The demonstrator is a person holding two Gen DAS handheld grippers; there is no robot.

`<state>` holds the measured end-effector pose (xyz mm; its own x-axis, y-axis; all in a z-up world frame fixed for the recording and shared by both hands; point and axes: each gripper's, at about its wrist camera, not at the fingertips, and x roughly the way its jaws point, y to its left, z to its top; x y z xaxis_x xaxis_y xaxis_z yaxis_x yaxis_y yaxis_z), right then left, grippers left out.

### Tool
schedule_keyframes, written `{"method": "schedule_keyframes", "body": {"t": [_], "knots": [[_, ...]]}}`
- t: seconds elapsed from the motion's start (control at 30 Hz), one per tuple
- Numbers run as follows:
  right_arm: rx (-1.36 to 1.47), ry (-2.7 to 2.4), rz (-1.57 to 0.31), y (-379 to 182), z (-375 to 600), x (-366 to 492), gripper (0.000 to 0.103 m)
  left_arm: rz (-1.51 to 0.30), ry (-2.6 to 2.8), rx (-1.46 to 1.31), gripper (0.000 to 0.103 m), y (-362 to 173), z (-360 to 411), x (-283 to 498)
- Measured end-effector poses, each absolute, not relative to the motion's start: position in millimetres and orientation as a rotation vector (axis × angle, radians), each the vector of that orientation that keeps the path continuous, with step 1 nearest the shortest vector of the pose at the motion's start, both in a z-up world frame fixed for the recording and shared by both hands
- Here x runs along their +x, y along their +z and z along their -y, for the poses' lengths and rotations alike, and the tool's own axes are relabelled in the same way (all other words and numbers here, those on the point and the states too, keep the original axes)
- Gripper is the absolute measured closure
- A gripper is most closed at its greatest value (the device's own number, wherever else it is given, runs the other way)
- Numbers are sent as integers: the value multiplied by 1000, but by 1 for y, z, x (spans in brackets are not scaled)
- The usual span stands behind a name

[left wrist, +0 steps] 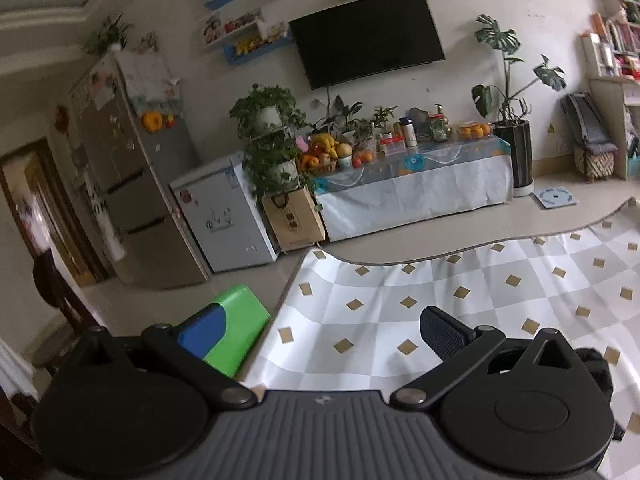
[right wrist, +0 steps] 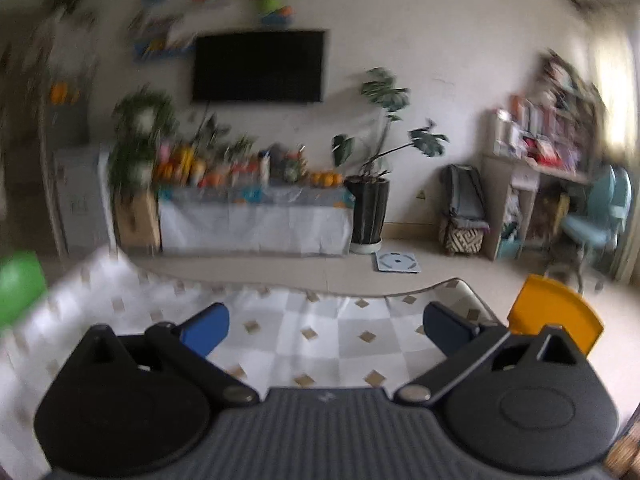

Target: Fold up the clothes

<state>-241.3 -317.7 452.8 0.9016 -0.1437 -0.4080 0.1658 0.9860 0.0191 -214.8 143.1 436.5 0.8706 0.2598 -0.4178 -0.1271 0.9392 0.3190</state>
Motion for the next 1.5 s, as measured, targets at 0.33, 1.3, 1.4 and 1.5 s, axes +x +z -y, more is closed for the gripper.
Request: {"method": "schedule_keyframes", "body": {"t": [0.33, 1.3, 1.4, 1.5], "knots": [[160, -211, -350, 516, 384, -289, 0, -488, 236, 285, 0, 470, -158, -224], [191, -248, -535, 498, 431, -411, 0, -599, 106, 107, 0, 464, -188, -314], [203, -236, -575, 467, 415, -401, 0, -616, 80, 86, 0, 445, -172, -312], [201, -221, -631, 433, 402, -379, 0, -632, 54, 65, 0, 426, -156, -311]]}}
